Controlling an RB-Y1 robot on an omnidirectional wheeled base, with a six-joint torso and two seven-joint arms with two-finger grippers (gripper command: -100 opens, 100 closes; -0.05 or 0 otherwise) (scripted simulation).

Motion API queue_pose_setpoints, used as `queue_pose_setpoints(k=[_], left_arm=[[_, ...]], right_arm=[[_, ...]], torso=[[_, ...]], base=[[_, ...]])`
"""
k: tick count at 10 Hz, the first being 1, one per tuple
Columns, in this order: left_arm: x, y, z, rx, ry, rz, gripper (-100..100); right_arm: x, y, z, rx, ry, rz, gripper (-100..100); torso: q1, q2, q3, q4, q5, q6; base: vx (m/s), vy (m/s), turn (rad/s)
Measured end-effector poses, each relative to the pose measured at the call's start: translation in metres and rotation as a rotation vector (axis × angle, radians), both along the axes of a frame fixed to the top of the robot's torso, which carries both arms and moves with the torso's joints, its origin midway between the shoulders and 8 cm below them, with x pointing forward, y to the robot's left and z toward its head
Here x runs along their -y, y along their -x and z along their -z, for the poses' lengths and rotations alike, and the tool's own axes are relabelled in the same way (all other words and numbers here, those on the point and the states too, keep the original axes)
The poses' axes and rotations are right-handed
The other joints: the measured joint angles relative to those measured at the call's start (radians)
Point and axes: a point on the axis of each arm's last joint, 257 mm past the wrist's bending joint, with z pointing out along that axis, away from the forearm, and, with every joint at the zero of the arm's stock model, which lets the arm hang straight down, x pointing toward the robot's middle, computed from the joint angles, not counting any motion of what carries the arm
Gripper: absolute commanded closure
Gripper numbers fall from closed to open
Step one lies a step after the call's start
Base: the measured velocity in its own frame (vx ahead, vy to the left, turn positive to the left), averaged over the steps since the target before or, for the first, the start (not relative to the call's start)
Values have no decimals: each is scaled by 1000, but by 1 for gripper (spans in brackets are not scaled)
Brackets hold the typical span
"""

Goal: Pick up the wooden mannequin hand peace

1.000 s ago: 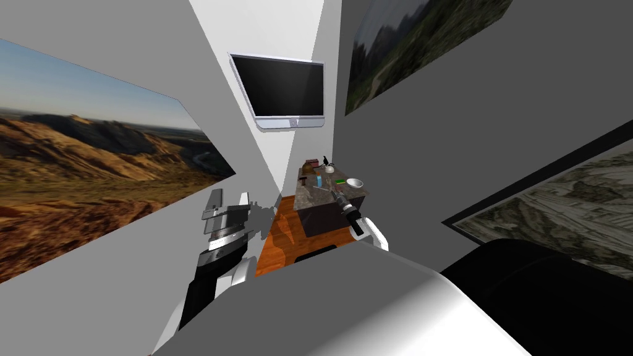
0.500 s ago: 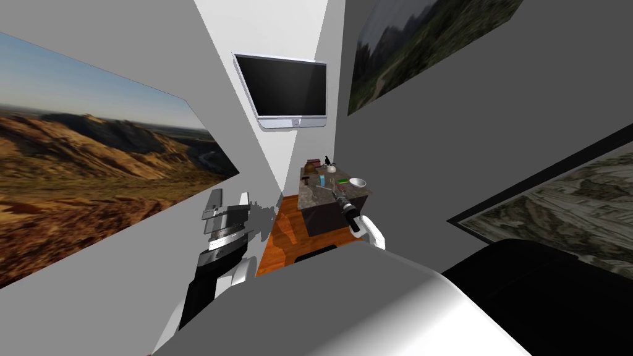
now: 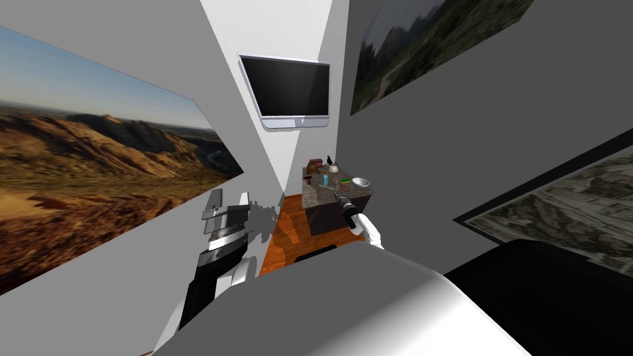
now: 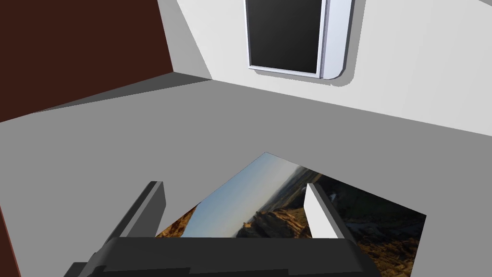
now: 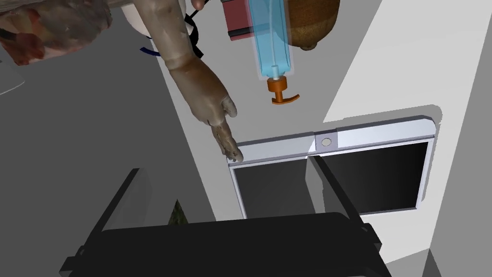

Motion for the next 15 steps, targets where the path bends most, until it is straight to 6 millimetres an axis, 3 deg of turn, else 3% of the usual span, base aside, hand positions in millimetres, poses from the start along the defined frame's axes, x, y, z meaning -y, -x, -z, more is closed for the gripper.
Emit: queue_pose_setpoints(k=[10,15], left_arm=[[0,0,0,0,0,0,0],[0,0,0,0,0,0,0]], right_arm=[[67,-18,25,-114,320,180,-100],[100,-27,22,-151,462,271,-100]], torso=[[-2,-1,0,0,0,0],[-2,-1,-1,0,0,0]], base=[[8,53,20],[20,44,42]])
